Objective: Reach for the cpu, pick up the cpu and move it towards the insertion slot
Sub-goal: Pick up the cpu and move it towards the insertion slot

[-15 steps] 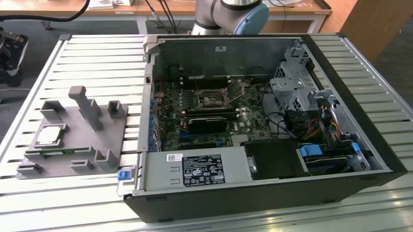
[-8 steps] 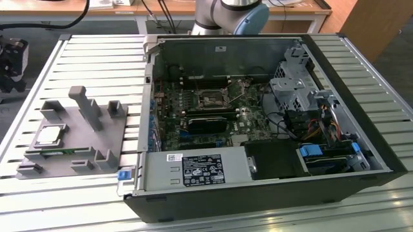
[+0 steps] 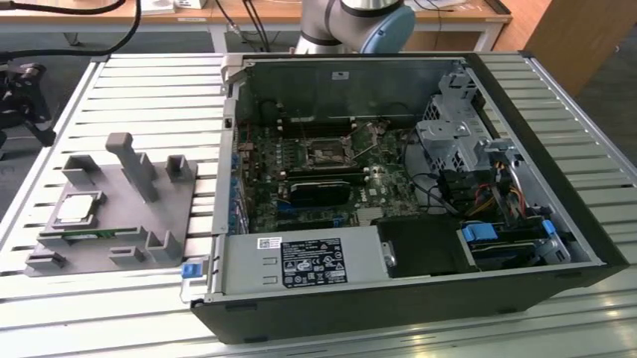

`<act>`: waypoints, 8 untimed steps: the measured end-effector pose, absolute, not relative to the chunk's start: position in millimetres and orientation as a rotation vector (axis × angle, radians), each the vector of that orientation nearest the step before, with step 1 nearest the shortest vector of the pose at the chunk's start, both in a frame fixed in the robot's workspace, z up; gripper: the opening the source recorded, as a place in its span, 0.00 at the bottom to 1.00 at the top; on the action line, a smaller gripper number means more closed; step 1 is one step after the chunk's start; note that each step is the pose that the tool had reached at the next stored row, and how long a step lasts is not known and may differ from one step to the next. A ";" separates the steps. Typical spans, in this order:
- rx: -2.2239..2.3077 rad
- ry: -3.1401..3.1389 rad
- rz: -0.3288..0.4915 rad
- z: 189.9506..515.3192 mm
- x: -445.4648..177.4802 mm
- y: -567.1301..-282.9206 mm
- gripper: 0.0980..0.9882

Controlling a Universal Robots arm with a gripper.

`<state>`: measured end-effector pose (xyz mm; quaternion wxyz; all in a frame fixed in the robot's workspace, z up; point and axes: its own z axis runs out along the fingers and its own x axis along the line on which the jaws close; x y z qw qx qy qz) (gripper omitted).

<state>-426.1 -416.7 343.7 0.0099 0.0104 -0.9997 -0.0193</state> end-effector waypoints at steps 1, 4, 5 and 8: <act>0.034 -3.117 -0.060 343.2 -426.1 -416.6 0.55; 0.036 -3.108 -0.061 339.8 -426.3 -416.5 0.68; 0.037 -3.107 -0.060 337.9 -426.5 -416.8 0.74; 0.038 -3.107 -0.060 332.6 -427.0 -419.1 0.88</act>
